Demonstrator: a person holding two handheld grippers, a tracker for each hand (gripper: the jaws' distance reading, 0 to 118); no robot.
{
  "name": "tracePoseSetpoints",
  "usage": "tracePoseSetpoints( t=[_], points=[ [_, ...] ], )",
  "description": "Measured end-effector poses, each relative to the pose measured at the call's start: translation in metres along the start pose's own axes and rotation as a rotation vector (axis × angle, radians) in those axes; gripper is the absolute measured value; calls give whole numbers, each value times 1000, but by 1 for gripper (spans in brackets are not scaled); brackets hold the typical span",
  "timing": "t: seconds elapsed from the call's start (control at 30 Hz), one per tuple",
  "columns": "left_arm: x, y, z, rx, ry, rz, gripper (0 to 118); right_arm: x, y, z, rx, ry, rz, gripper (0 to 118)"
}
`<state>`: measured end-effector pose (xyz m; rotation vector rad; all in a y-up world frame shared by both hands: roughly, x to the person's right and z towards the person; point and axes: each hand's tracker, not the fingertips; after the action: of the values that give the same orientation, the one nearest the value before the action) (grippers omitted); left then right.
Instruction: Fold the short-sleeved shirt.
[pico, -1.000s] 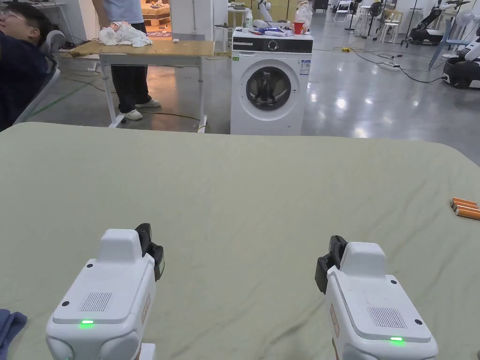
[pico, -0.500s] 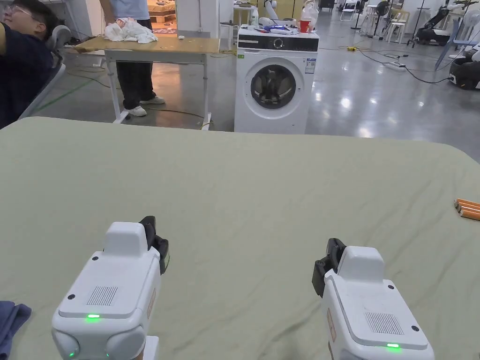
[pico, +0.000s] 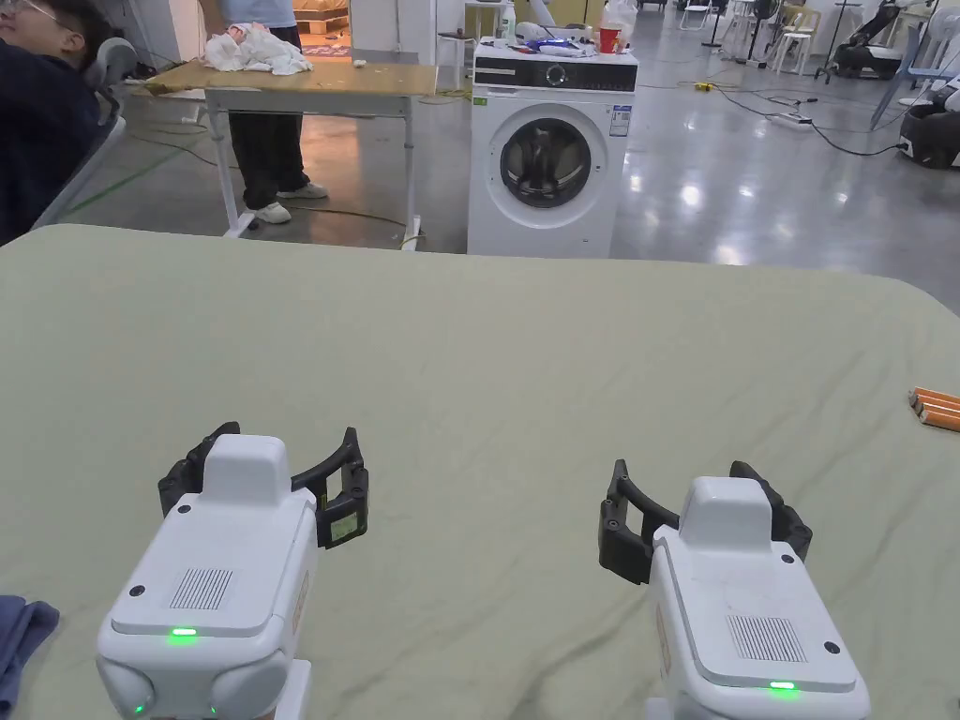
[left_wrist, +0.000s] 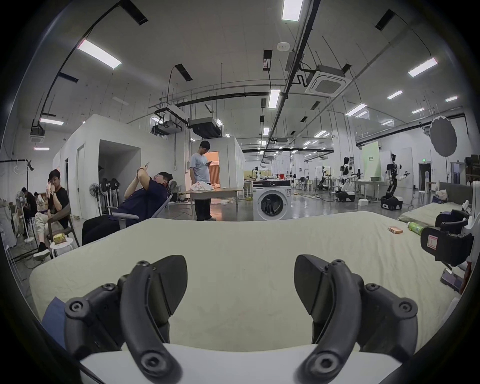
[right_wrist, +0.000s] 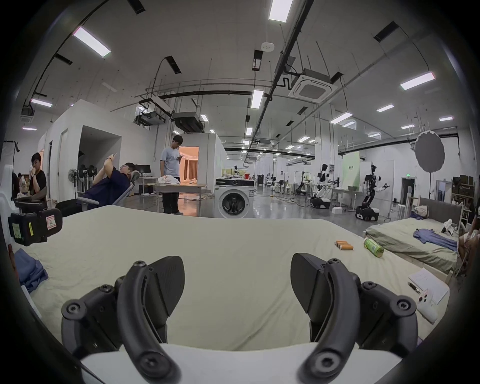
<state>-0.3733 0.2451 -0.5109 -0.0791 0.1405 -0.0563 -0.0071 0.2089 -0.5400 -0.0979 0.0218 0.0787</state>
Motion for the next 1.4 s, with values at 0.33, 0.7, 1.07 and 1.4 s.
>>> tracePoseSetpoints(
  t=[0.33,0.7,1.07,1.4],
  points=[
    [-17,-3,-10,-31,-11,21,101,5,6,-14,-7,61,5,98],
    [-27,-4,-11,-31,12,61,104,1,7,-27,-46,50,-33,99],
    [-24,2,-17,-60,55,24,104,9,19,-37,-175,-4,-147,99],
    [-23,6,-16,-6,6,-19,104,6,21,-41,-273,-32,-197,99]
  ],
)
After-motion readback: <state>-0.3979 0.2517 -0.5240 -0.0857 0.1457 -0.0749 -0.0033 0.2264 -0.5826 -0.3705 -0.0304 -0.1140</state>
